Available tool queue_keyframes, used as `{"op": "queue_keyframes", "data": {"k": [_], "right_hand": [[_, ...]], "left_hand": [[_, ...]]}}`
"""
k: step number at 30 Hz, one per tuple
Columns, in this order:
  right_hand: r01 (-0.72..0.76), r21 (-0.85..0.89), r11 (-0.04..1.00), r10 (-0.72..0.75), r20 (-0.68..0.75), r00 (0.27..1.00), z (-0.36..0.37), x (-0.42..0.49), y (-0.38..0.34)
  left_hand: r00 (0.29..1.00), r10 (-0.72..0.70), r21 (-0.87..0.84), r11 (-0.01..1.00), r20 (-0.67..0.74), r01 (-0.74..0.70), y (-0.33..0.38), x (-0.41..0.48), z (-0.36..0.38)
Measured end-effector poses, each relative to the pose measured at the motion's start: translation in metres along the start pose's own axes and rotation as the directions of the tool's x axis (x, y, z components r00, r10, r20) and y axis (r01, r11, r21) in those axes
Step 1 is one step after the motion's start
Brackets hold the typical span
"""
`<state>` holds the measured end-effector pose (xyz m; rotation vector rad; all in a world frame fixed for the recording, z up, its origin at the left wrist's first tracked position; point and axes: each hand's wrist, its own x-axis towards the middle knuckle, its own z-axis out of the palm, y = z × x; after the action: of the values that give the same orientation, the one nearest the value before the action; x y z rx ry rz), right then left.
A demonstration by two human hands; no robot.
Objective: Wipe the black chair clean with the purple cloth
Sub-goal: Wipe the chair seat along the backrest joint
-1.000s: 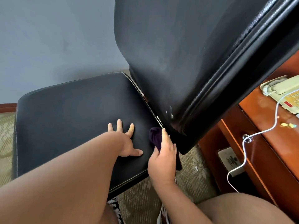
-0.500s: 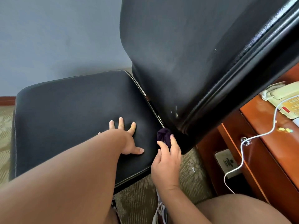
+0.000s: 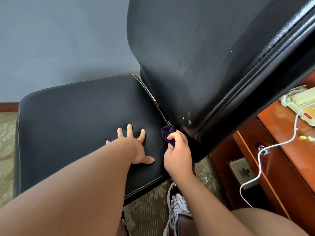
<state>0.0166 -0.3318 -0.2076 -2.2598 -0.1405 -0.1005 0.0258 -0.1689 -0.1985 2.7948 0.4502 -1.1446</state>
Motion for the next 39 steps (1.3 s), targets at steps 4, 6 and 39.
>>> {"op": "queue_keyframes", "data": {"k": [4, 6, 39], "right_hand": [[0.051, -0.010, 0.999, -0.049, 0.117, 0.992, 0.002, 0.019, 0.002], [0.093, -0.013, 0.996, -0.089, 0.183, 0.979, -0.001, 0.026, 0.005], [0.107, -0.218, 0.970, -0.026, 0.347, 0.938, 0.019, 0.057, -0.003]], "left_hand": [[1.000, -0.005, 0.013, 1.000, 0.003, 0.005, 0.000, 0.001, 0.001], [1.000, -0.011, 0.023, 1.000, 0.002, 0.011, 0.001, 0.003, 0.002], [1.000, -0.031, 0.010, 0.999, 0.000, 0.031, 0.009, -0.018, -0.007]]}}
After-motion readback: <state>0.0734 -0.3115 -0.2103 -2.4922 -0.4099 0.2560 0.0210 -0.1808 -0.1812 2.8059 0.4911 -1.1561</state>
